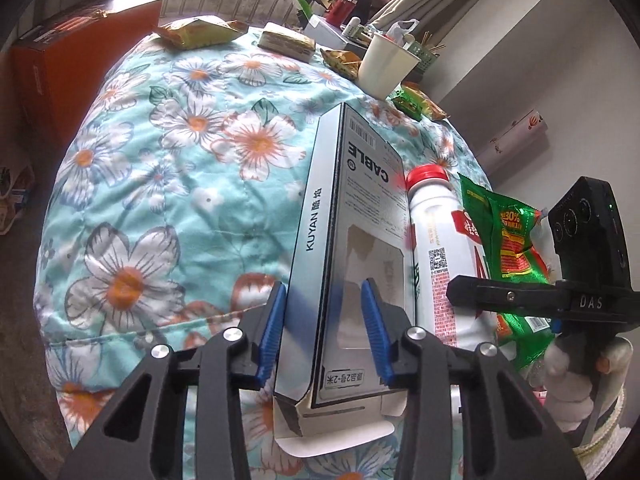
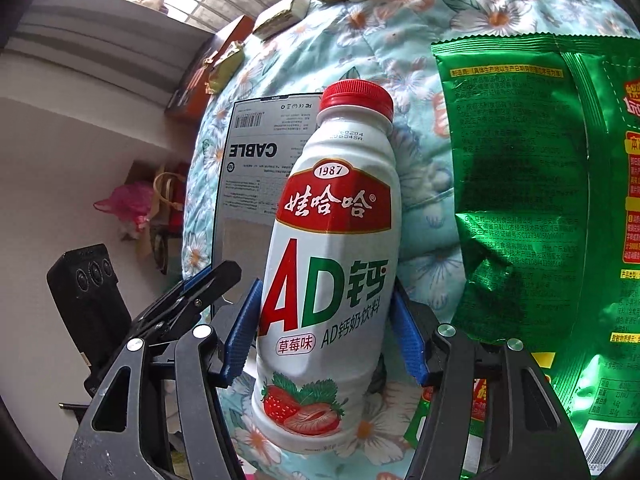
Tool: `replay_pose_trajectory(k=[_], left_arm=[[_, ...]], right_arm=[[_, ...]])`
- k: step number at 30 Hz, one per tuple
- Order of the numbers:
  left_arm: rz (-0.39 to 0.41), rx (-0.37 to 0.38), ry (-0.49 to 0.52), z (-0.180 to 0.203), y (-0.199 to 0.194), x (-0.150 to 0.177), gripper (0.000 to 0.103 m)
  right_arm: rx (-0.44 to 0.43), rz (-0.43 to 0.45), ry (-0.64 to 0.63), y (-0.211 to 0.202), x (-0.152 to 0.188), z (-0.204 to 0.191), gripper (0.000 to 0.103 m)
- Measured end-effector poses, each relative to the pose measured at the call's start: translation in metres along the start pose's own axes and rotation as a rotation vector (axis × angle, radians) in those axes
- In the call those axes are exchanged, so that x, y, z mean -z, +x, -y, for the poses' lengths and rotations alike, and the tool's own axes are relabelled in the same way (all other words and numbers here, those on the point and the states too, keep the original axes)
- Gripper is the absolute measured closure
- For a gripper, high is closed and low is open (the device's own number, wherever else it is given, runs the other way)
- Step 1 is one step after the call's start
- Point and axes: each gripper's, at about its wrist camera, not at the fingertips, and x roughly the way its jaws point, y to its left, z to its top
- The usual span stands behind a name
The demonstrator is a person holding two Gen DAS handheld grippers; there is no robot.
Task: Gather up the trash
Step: 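Lift the CABLE box and AD bottle off the quilt with both tools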
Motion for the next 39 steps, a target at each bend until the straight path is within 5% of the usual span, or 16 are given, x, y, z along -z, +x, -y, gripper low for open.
replay_pose_trajectory(k=[13,17,21,39], left_arm=[[-0.03,-0.048,-0.062,-0.018,-0.078,0.097,0.066],[0.012,-0.16,-0.022,-0.008,-0.084,0.095,0.035],[0.037,-0.2,0.026,0.009,-0.075,0.08,0.022],[-0.053,-0.29,-0.02,0.024,-0.031,0.07,0.013]], right_arm=[[-0.059,-0.112,-0.136,0.015,0.075,-0.031,0.045],[0.018,-0.044,-0.153,0.001,0.077,-0.031,0.045],[0.066,0.011,-0.159,-0.009,0.074,-0.029,0.045],[0.112,0.054,-0.191,-0.014,0.074,-0.023,0.039]])
